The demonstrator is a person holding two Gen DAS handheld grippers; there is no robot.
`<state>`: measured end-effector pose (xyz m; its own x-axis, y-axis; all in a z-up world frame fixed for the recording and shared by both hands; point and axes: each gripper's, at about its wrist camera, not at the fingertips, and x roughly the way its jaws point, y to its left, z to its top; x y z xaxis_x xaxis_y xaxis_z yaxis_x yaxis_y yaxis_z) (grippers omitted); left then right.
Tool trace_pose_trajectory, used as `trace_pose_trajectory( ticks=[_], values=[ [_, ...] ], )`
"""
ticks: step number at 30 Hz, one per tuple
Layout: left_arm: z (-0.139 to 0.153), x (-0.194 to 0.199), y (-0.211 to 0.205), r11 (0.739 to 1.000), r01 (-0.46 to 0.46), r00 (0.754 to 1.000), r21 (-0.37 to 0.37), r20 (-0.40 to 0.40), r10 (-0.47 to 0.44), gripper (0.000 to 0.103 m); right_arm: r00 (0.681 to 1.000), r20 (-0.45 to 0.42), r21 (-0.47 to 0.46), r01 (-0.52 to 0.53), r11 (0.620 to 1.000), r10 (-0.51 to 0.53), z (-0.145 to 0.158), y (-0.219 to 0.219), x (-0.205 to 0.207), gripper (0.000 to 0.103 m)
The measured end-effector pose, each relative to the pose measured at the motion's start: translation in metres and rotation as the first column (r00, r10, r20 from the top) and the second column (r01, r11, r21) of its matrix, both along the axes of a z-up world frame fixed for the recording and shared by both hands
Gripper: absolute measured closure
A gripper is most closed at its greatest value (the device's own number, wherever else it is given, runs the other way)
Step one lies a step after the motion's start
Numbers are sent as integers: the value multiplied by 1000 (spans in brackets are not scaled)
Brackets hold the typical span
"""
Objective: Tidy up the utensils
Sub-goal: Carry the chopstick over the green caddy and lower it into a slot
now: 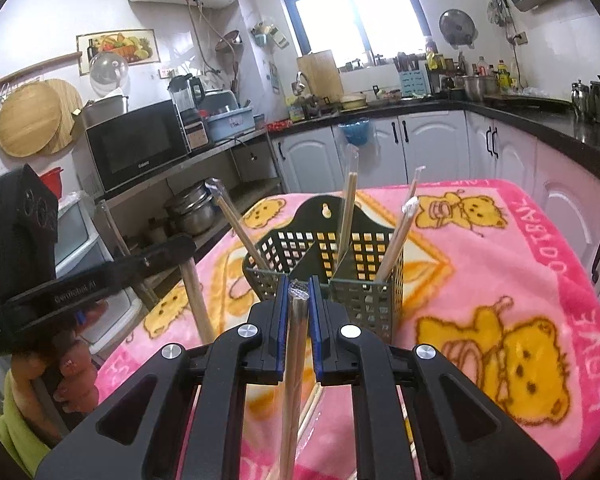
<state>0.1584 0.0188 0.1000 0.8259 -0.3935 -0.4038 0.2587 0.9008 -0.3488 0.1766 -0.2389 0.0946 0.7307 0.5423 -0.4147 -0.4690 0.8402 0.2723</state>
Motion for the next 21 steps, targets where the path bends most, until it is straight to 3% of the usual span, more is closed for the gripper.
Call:
trace_pose_trajectory(
  ticks=[7, 21],
  values=[
    [21, 0, -5, 999, -6, 998, 36, 63, 4, 100, 999, 48, -11, 10, 1000, -9, 11, 1, -3, 93],
    [48, 9, -14, 999, 20, 993, 48, 113, -26, 100, 990, 139, 5, 25, 1000, -26, 44, -4, 1, 93]
  ],
)
